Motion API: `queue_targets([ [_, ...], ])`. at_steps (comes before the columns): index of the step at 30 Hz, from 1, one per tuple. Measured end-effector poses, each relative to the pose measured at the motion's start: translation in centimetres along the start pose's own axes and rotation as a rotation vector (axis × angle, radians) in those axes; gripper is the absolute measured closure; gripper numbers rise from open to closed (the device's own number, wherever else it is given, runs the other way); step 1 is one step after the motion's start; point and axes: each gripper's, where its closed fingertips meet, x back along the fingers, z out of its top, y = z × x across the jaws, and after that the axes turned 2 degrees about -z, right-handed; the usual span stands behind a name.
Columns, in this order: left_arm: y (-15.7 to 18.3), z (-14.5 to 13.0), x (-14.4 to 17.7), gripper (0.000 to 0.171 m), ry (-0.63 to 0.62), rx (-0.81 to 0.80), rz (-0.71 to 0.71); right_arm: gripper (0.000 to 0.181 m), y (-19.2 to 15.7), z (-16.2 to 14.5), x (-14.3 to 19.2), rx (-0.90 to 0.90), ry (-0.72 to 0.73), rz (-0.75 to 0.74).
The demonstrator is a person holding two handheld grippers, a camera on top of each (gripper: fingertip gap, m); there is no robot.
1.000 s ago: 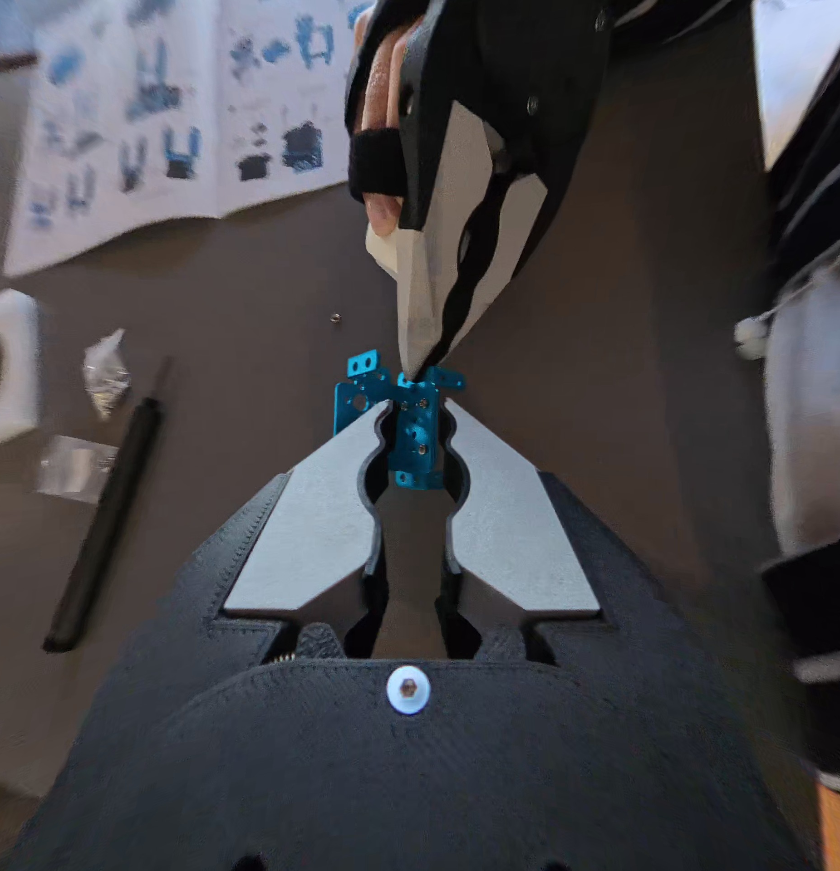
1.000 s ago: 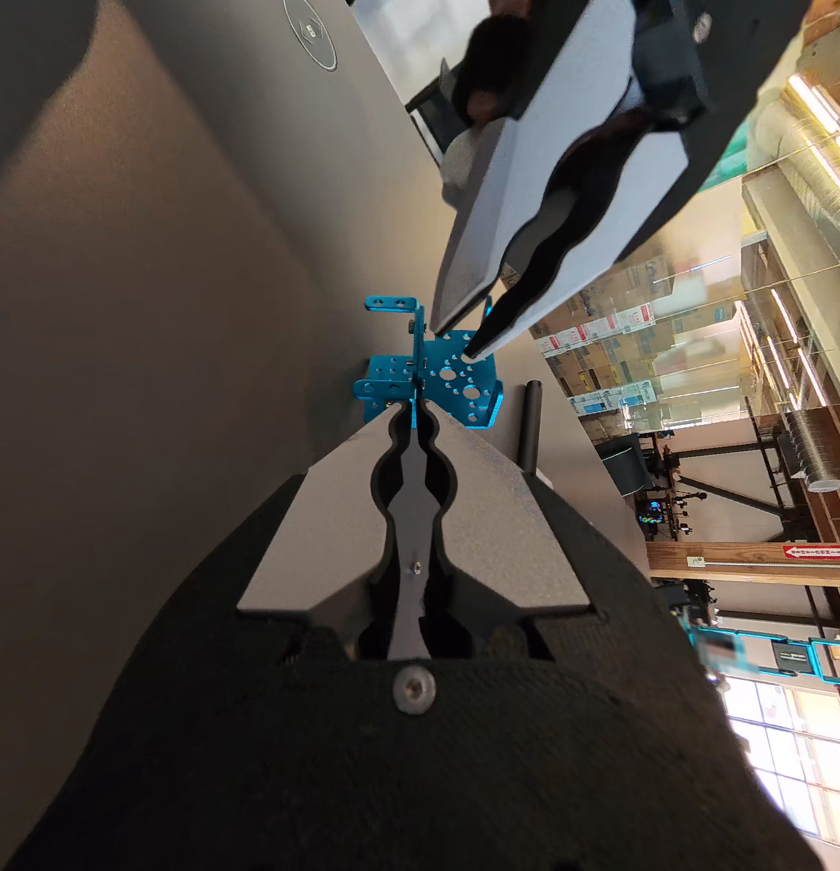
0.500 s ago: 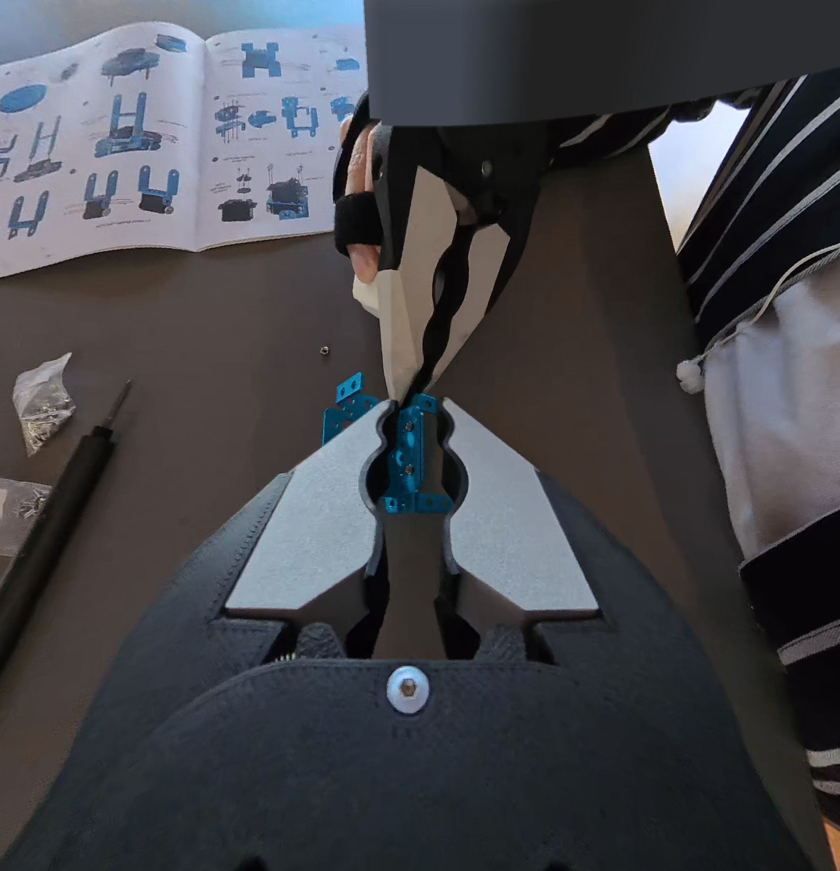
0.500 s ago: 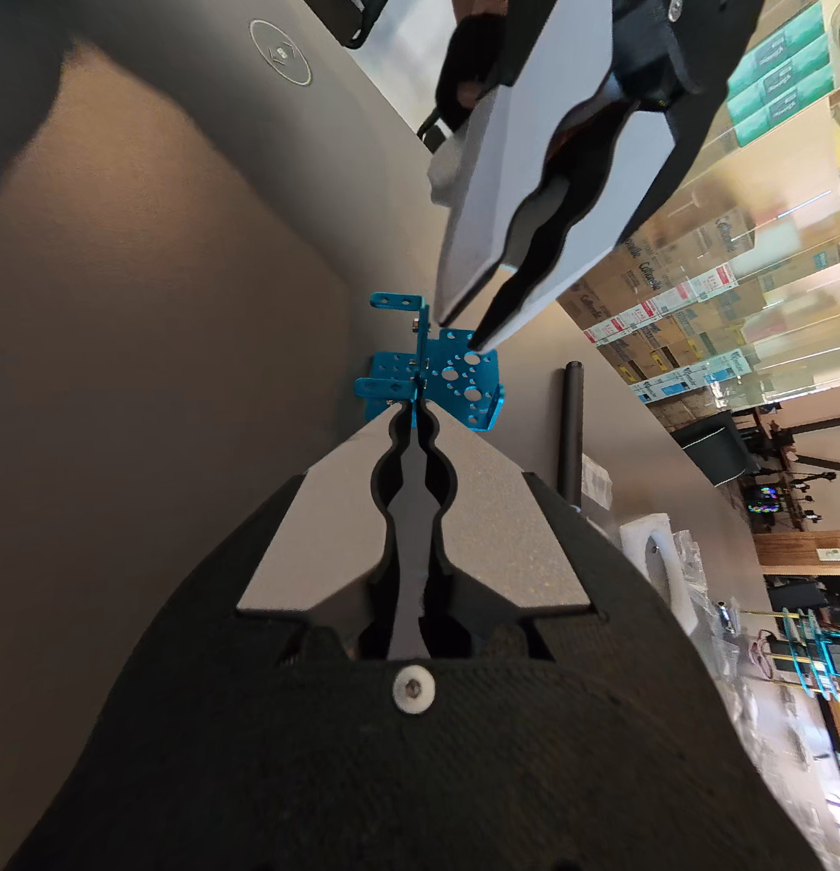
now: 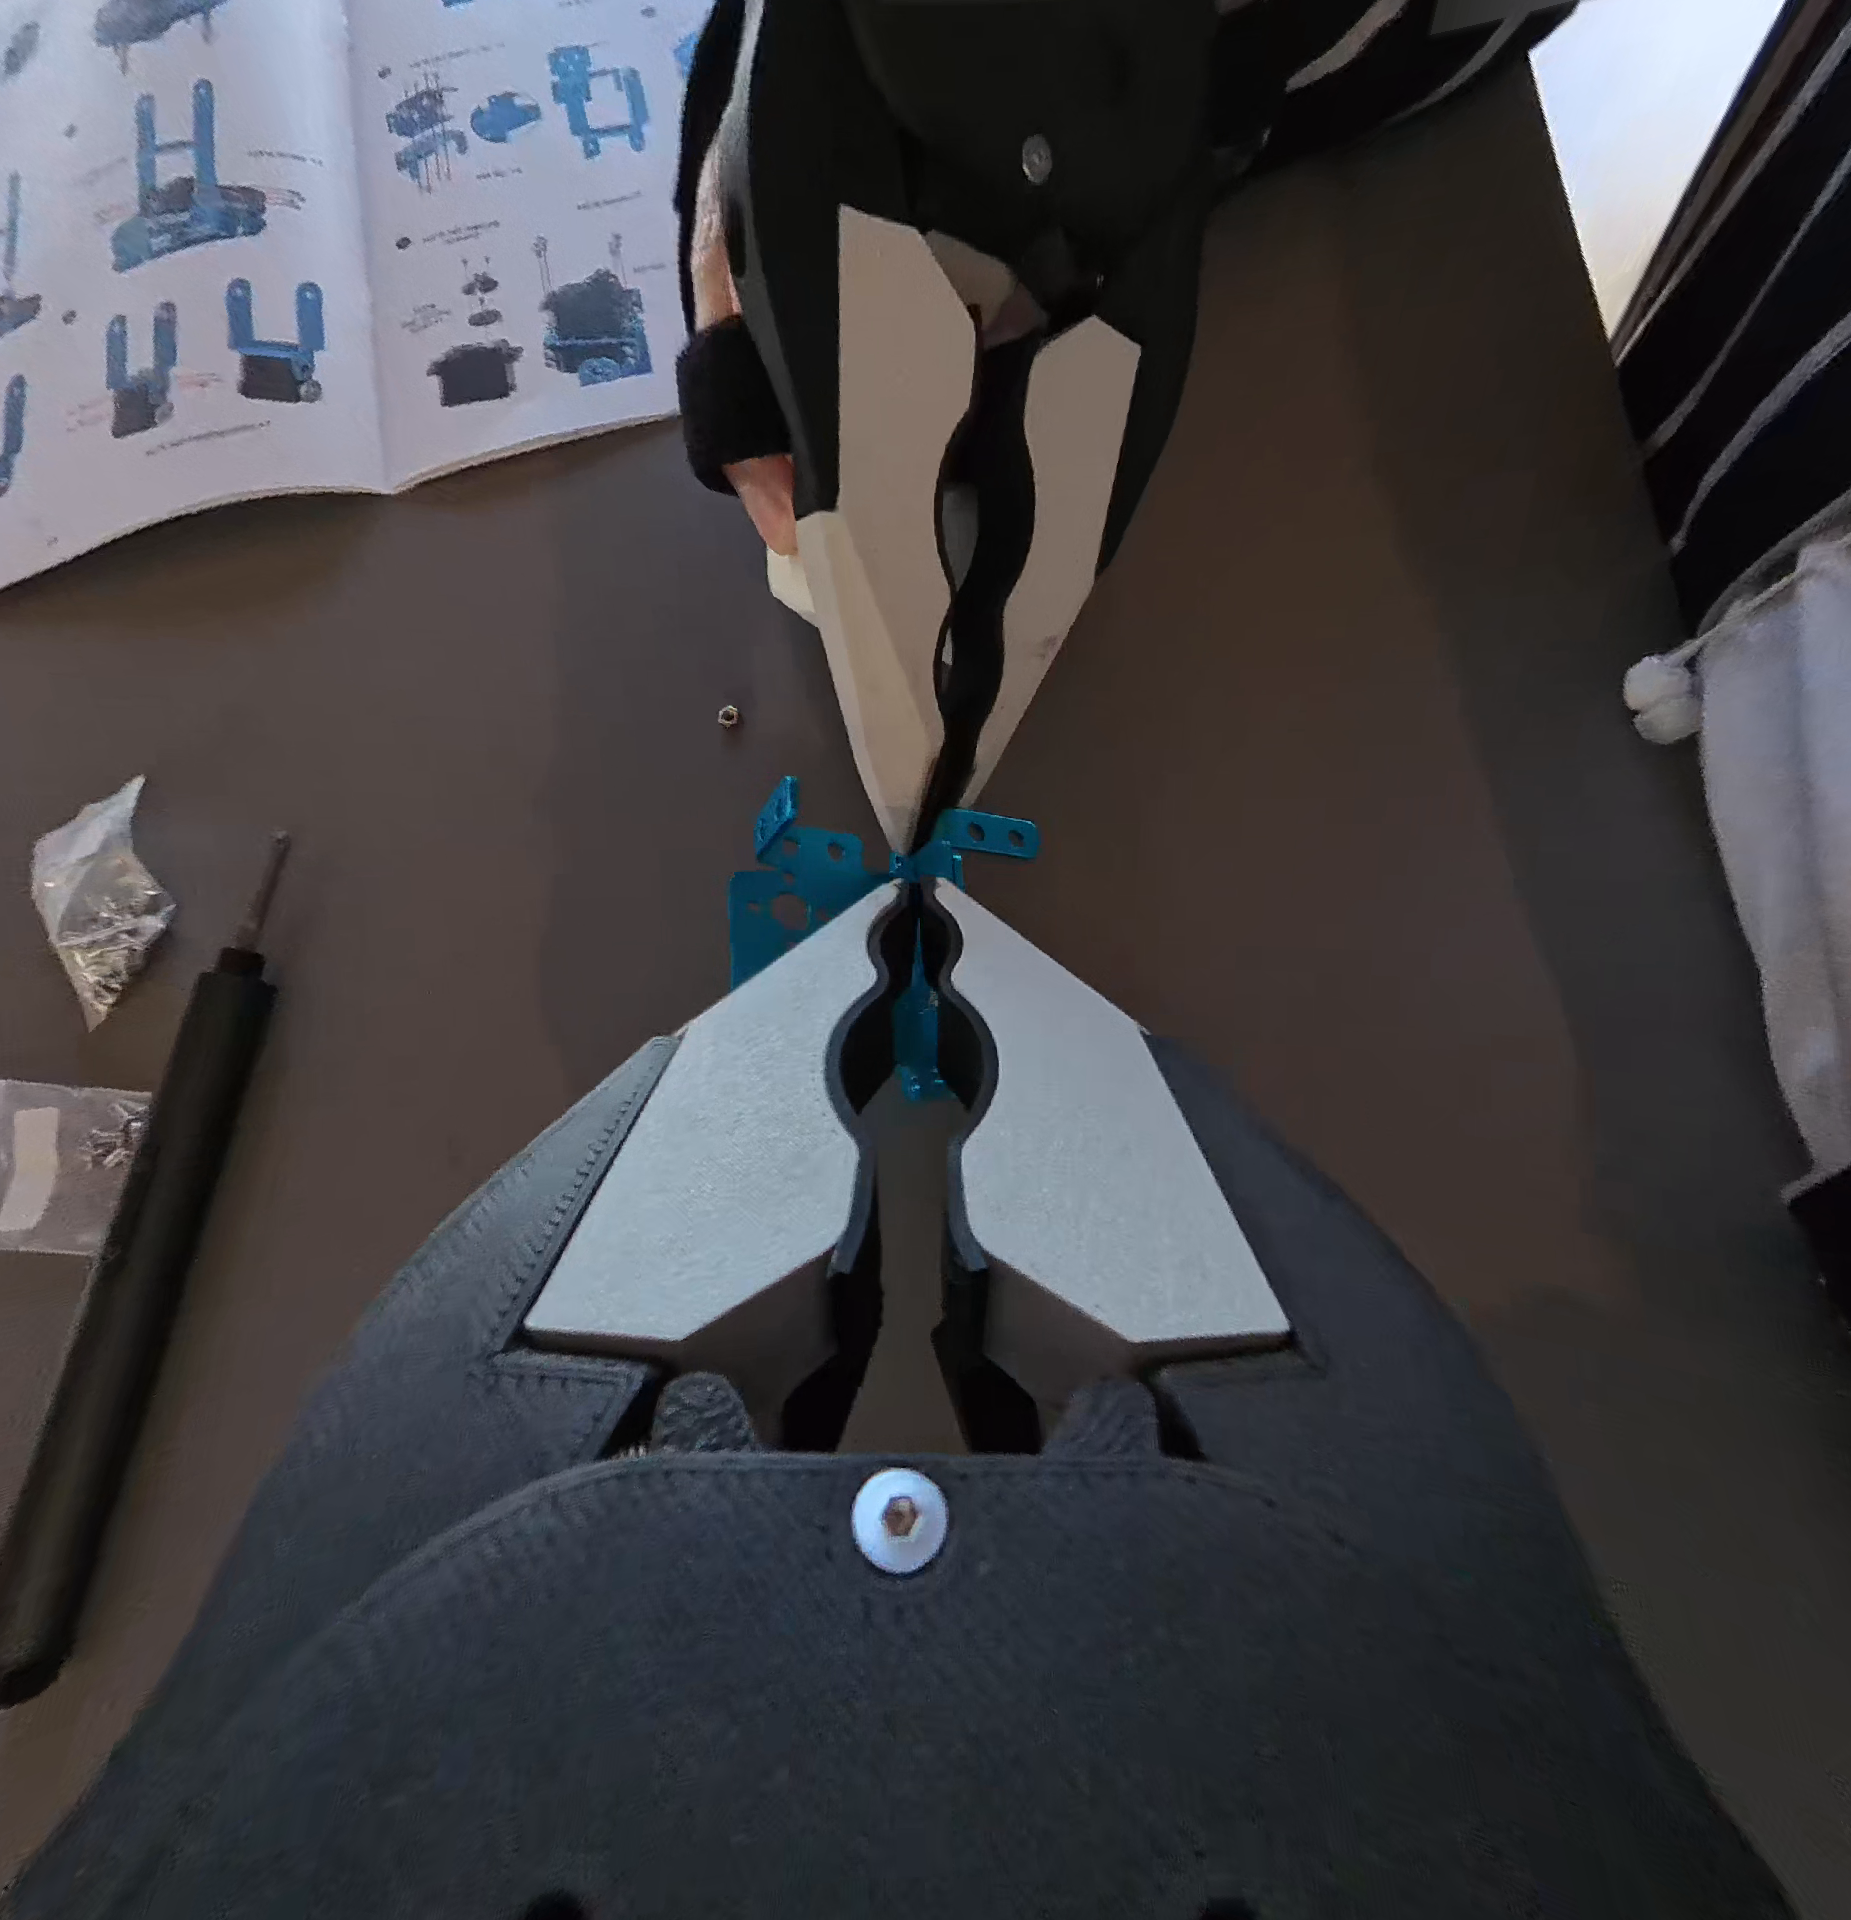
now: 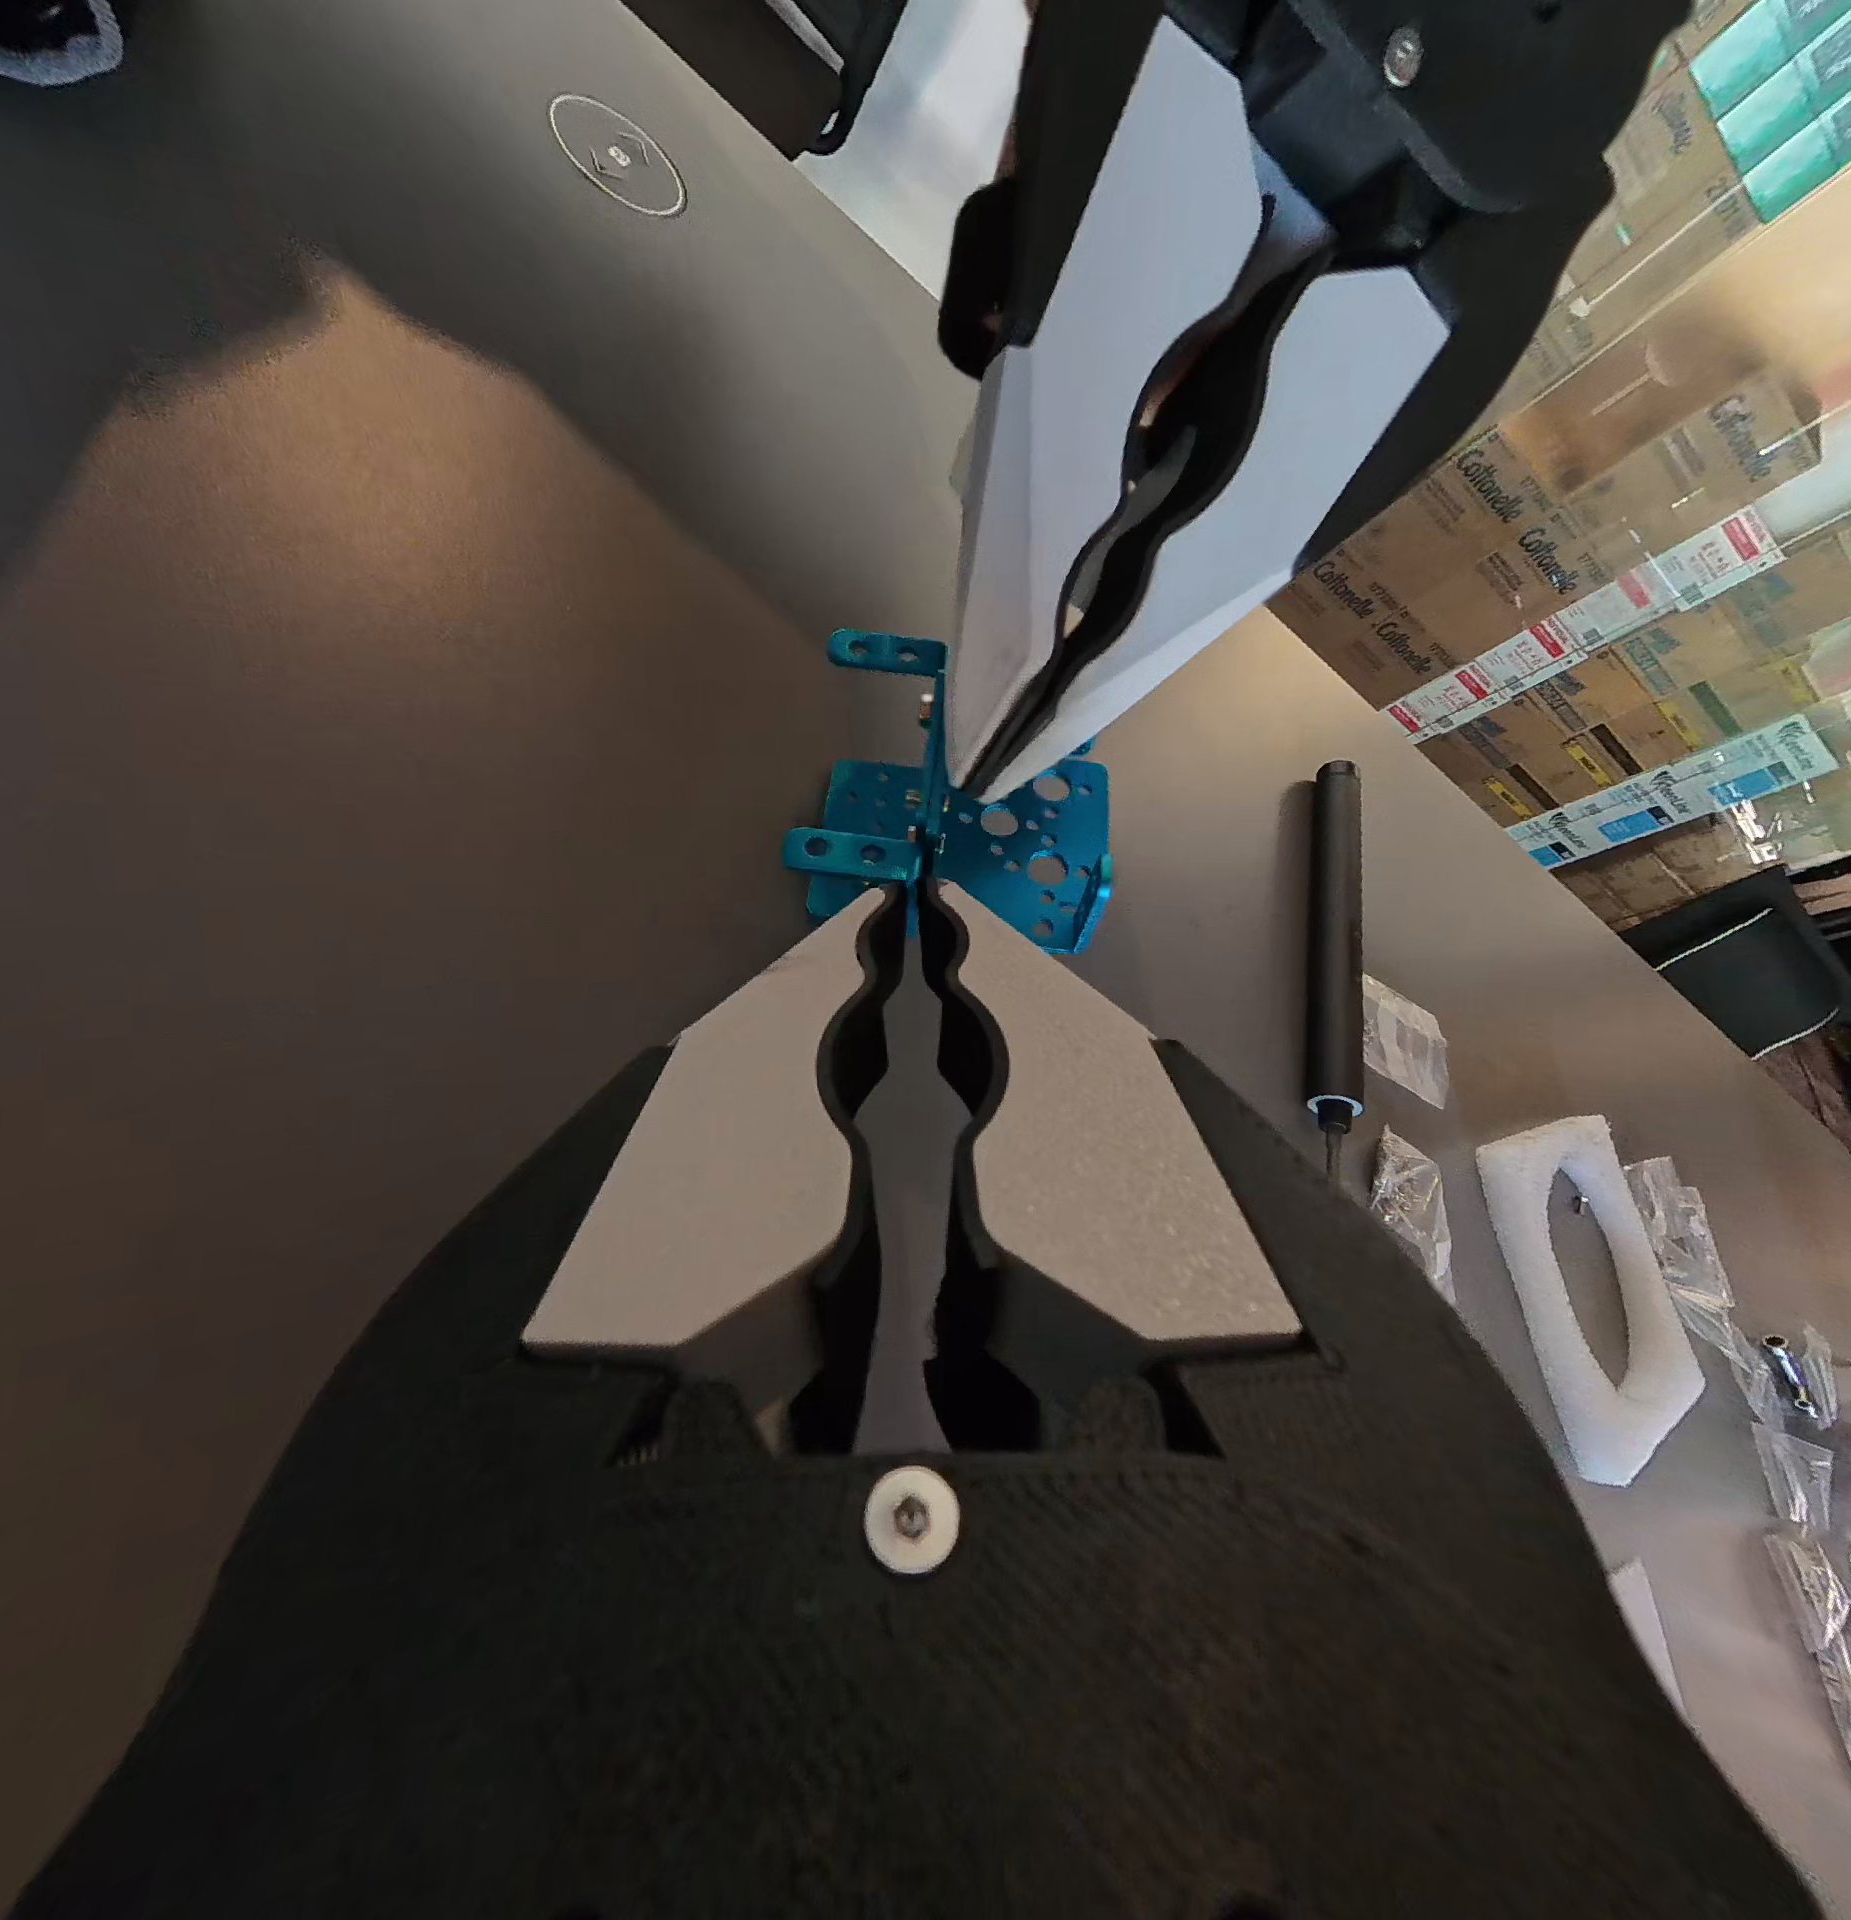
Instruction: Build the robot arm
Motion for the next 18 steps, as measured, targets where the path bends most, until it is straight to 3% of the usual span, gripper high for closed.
queue_targets([
  [7, 0.6, 0.2, 0.2, 0.157, -0.037, 0.056, -0.141, 0.179, 0.0, 0.0, 0.0, -0.007, 0.005, 0.011],
  [12, 1.0, -0.4, -0.2, 0.155, -0.093, 0.001, -0.162, 0.179, 0.0, 0.0, 0.0, -0.013, 0.008, 0.017],
  [18, 0.8, -0.2, 0.0, 0.167, -0.089, -0.043, -0.127, 0.179, 0.0, 0.0, 0.1, -0.017, 0.011, 0.020],
])
